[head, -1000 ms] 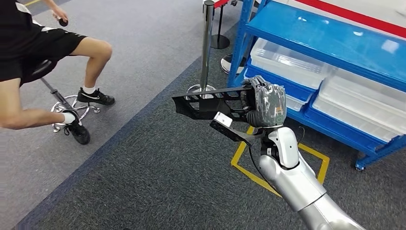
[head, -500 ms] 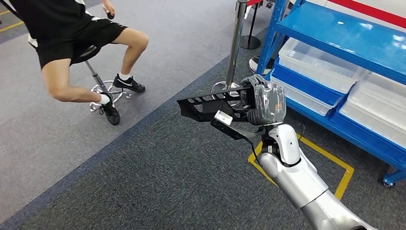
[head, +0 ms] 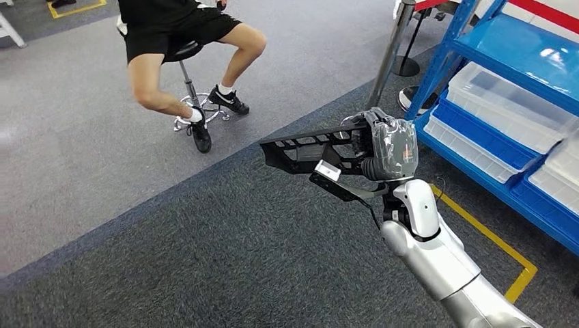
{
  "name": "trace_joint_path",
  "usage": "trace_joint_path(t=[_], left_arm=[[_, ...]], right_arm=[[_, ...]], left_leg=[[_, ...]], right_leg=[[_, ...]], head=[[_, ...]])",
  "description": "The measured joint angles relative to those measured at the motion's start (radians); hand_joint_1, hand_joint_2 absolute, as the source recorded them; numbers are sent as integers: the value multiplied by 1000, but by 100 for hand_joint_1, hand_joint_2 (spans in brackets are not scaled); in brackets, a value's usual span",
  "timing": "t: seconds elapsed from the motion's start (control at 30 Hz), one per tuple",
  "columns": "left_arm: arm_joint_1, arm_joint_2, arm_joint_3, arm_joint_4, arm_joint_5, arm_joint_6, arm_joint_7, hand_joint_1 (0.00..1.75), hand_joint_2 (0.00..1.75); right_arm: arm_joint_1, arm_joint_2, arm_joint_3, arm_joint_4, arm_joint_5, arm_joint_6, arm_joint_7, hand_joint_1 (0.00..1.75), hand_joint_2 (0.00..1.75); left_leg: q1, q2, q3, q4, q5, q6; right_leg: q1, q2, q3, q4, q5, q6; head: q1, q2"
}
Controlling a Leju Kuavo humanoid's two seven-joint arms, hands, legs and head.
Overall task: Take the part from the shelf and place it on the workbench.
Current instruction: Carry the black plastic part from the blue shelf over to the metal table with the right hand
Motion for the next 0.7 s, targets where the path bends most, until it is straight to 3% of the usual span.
trace_joint_path(t=[0.07, 0.1, 0.13, 0.2, 0.27, 0.3, 0.33, 0.37, 0.4, 0.43, 0.5, 0.53, 0.57, 0.6, 0.63, 0.7], left_arm=[[-1, 0, 0, 0, 0, -1, 0, 0, 175], [-1, 0, 1, 0, 0, -1, 0, 0, 175], [0, 0, 2, 0, 0, -2, 1, 0, 175], [0, 0, 4, 0, 1, -3, 1, 0, 175], [-1, 0, 5, 0, 0, -3, 0, 0, 175], [0, 0, 6, 0, 0, -4, -1, 0, 175], [0, 0, 6, 0, 0, -4, -2, 0, 175], [4, 0, 6, 0, 0, -4, -3, 0, 175], [6, 0, 6, 0, 0, -5, -4, 0, 175], [7, 0, 6, 0, -1, -5, -4, 0, 175], [8, -1, 7, 0, -2, -5, -5, 0, 175], [7, -1, 7, 0, -3, -5, -6, 0, 175], [6, -1, 7, 0, -3, -5, -6, 0, 175], [6, -1, 7, 0, -3, -5, -7, 0, 175], [5, -1, 7, 0, -3, -5, -7, 0, 175], [5, -1, 7, 0, -3, -5, -7, 0, 175]], right_arm=[[7, -9, 0, -2, -1, 2, 0, 175, 175], [11, -13, 0, -5, -2, 3, 0, 175, 175], [15, -18, 0, -8, -3, 4, 0, 175, 175], [19, -27, 0, -18, -4, 7, 0, 175, 175], [23, -37, 0, -29, -6, 9, 0, 175, 175], [26, -42, 0, -35, -7, 10, 0, 175, 175], [30, -46, 0, -41, -7, 11, 0, 175, 175], [34, -49, 0, -47, -8, 13, 1, 175, 175], [36, -52, 0, -52, -8, 16, 2, 175, 175], [38, -54, 0, -58, -9, 18, 2, 175, 175], [40, -62, 0, -71, -11, 22, 4, 175, 175], [42, -67, 0, -76, -12, 24, 5, 175, 175], [43, -72, 0, -79, -13, 25, 6, 175, 175], [45, -76, 0, -81, -14, 27, 7, 175, 175], [46, -78, 0, -83, -14, 28, 8, 175, 175], [48, -82, 0, -89, -14, 29, 8, 175, 175]], left_leg=[[0, -22, -25, 1, 20, 0], [0, -35, -40, 3, 31, -1], [1, -49, -57, 5, 44, -4], [5, -76, -89, 12, 67, -11], [6, -100, -113, 18, 89, -23], [6, -112, -119, 17, 101, -30], [7, -125, -123, 13, 114, -37], [8, -136, -126, 6, 127, -44], [8, -132, -132, 6, 128, -49], [8, -113, -141, 18, 108, -53], [10, -53, -169, 104, 11, -57], [12, -34, -185, 173, -45, -60], [15, -25, -195, 243, -81, -64], [18, -22, -198, 299, -90, -67], [19, -21, -187, 329, -75, -70], [19, -8, -114, 290, -30, -70]], right_leg=[[0, 9, -13, 95, -50, 0], [-1, 10, -7, 124, -51, 0], [-3, 12, 12, 125, -34, -1], [-9, 34, 94, 30, 12, -2], [-13, 85, 178, -98, 10, -4], [-13, 103, 197, -135, 0, -6], [-10, 104, 202, -147, -3, -8], [-9, 91, 195, -145, 6, -13], [-9, 75, 188, -148, 16, -20], [-9, 59, 179, -149, 28, -30], [-6, 29, 155, -153, 54, -47], [-2, 14, 141, -153, 65, -51], [0, -2, 126, -152, 77, -52], [2, -19, 109, -150, 89, -52], [3, -35, 91, -147, 100, -51], [6, -61, 57, -140, 120, -46]], head=[[0, 0], [0, 0], [0, 0], [0, 0], [-1, 0], [-2, 0], [-3, 1], [-3, 1], [-3, 1], [-6, 1], [-11, 1], [-13, 1], [-13, 1], [-13, 1], [-13, 1], [-13, 1]])
